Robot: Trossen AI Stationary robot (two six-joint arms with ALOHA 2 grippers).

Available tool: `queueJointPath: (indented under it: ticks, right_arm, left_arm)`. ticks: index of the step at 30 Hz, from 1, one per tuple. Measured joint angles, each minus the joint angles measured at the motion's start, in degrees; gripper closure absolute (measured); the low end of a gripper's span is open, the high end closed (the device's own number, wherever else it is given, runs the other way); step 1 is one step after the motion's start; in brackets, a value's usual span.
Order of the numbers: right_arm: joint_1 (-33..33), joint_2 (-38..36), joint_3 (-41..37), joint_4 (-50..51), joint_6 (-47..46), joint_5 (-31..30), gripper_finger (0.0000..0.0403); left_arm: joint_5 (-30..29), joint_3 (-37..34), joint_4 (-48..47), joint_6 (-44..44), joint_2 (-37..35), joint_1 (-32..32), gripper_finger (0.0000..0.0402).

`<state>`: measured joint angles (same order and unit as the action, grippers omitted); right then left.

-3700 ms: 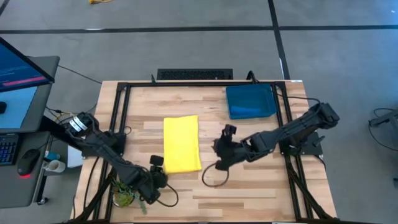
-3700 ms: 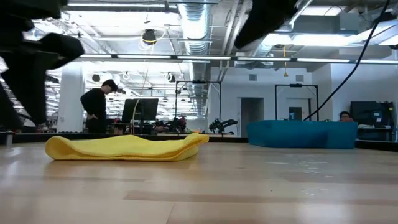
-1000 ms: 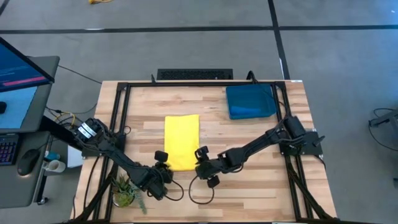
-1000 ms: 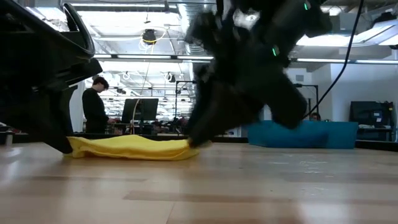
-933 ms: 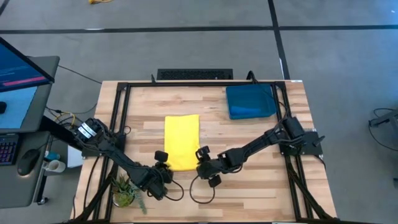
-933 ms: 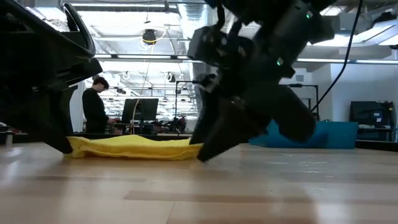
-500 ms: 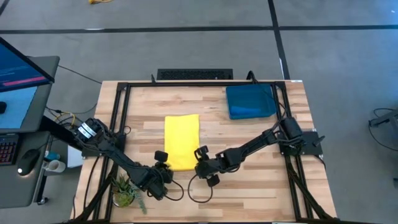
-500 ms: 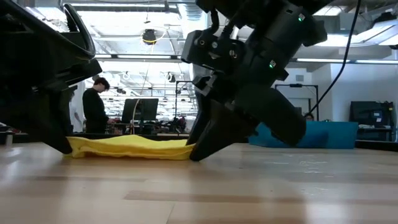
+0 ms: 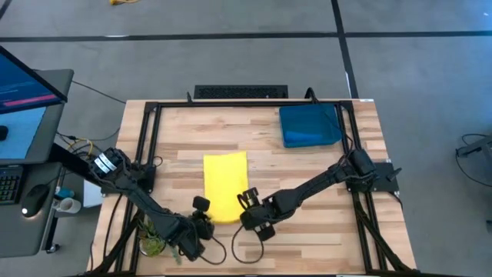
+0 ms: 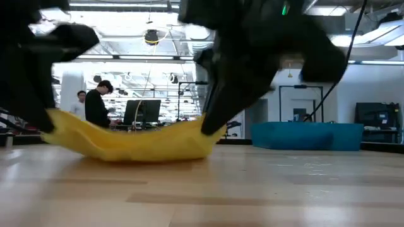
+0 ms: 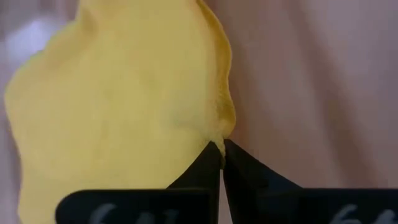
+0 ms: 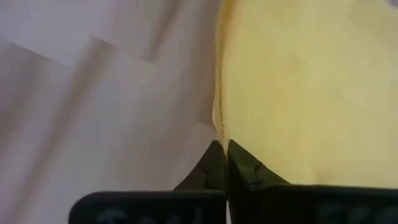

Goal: Roll microfiber towels into tight, uniform cylinder then place into a basket
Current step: Roll the yellow microfiber cloth

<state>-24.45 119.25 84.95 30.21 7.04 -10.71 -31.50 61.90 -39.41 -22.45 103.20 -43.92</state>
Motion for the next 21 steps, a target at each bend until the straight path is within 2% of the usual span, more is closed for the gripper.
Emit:
queueJointPath:
  ticks: [4, 11, 15, 19, 21]
  right_arm:
    - [-2.99, -0.01, 5.16, 5.24, -4.13, 0.6, 0.0388]
    - [-7.97, -0.09, 12.87, 11.05, -7.09, -0.04, 0.0397]
    - [-9.81, -0.09, 15.1, 12.28, -7.09, -2.39, 0.0389]
    - [-10.32, -0.2, 16.25, 16.33, -8.07, -7.11, 0.0393]
    - [-9.69, -0.2, 16.25, 18.53, -10.07, -7.91, 0.0397]
  left_arm:
    - [2.36, 4.33, -4.49, -0.77, 0.0, -2.01, 0.0401]
    - [0.85, 11.09, -14.53, -2.28, 0.02, -5.21, 0.0401]
    - [-3.98, 14.57, -21.12, -2.11, 0.02, -5.91, 0.0401]
    - [-12.7, 15.55, -25.24, -0.14, 0.01, -5.31, 0.0401]
    - [-15.17, 15.48, -25.97, 0.08, 0.02, -4.11, 0.0401]
